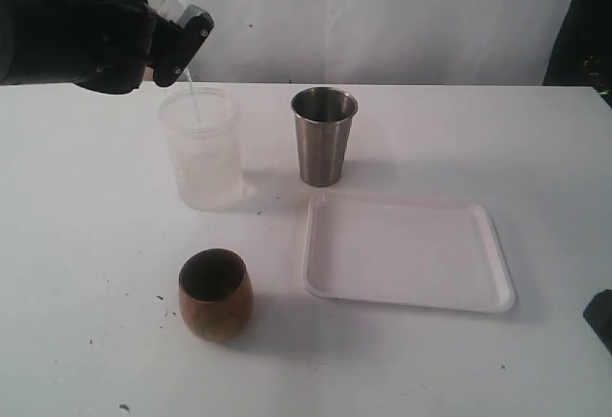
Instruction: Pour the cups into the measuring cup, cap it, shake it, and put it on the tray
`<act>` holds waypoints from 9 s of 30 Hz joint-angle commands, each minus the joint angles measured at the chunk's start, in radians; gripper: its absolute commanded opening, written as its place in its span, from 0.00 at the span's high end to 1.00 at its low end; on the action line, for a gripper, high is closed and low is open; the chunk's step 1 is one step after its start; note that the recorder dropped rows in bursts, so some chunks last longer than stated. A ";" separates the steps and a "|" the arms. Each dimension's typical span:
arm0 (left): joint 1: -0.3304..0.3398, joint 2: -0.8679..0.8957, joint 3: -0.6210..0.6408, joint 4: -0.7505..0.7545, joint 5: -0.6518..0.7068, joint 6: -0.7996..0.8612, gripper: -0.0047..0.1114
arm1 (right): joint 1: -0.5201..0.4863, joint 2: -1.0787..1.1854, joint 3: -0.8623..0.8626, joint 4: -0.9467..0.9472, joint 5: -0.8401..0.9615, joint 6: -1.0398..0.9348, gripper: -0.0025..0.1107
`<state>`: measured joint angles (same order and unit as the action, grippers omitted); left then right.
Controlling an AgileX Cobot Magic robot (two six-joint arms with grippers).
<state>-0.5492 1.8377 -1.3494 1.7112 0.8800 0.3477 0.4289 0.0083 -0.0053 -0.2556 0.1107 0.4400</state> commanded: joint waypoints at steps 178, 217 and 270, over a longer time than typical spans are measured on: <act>0.350 -0.319 0.447 0.033 -1.734 -2.179 0.96 | 0.002 -0.005 0.005 -0.008 0.000 -0.017 0.97; 0.506 -1.142 0.731 -0.095 -1.019 -2.303 0.96 | 0.002 -0.005 0.005 0.043 0.000 0.073 0.97; 0.506 -1.554 0.893 -1.538 -0.594 -0.505 0.96 | 0.002 -0.005 0.005 0.040 0.000 0.073 0.97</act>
<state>-0.0483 0.3477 -0.5040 0.1925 0.2605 -0.1980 0.4289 0.0083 -0.0053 -0.2144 0.1107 0.5120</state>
